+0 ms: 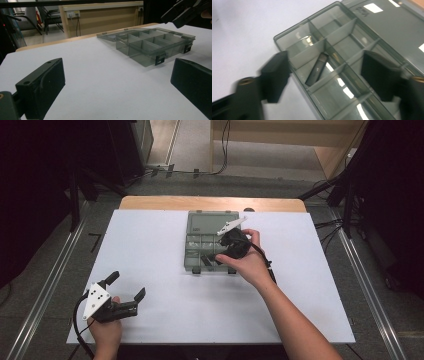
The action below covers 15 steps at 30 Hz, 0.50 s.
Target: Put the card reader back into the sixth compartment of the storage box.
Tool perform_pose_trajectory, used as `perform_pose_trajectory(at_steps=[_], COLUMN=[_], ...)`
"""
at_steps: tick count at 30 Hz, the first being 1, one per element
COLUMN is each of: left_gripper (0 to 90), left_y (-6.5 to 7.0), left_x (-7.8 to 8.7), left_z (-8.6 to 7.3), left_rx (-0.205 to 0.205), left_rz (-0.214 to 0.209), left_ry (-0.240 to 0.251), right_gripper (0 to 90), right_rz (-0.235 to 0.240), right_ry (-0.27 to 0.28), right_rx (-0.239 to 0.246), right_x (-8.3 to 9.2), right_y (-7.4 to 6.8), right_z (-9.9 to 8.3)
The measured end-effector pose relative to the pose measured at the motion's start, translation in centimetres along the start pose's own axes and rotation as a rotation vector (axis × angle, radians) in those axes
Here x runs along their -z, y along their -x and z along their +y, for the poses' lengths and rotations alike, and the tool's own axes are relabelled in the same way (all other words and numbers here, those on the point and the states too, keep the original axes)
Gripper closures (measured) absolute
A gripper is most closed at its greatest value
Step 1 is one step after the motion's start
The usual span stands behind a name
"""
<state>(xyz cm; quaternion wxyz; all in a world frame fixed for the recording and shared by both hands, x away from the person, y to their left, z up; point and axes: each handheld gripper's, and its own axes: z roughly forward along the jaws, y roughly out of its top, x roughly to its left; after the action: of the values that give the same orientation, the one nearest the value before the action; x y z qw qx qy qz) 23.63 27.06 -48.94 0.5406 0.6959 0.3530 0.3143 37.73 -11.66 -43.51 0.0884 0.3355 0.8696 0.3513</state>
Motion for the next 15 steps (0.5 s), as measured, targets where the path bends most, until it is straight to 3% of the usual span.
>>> perform_pose_trajectory(at_steps=[1, 3, 4, 15], left_gripper=[0.0, 0.0, 0.0, 0.0], left_y=[0.0, 0.0, 0.0, 0.0], left_x=[0.0, 0.0, 0.0, 0.0], left_z=[0.0, 0.0, 0.0, 0.0], left_rx=[0.0, 0.001, 0.0, 0.0], left_rz=[0.001, 0.003, 0.002, 0.002], left_ry=[0.0, -0.001, -0.001, -0.001], right_gripper=[8.3, 7.9, 0.0, 0.0], right_rz=[-0.014, -0.016, -0.029, -0.041], right_ry=[0.011, 0.019, 0.029, 0.071], right_rx=[-0.011, -0.017, -0.035, -0.042], right_x=[0.3, 0.4, 0.7, 2.0], right_y=[0.0, 0.1, 0.1, -0.2], right_z=[-0.3, -0.5, -0.8, -2.4])
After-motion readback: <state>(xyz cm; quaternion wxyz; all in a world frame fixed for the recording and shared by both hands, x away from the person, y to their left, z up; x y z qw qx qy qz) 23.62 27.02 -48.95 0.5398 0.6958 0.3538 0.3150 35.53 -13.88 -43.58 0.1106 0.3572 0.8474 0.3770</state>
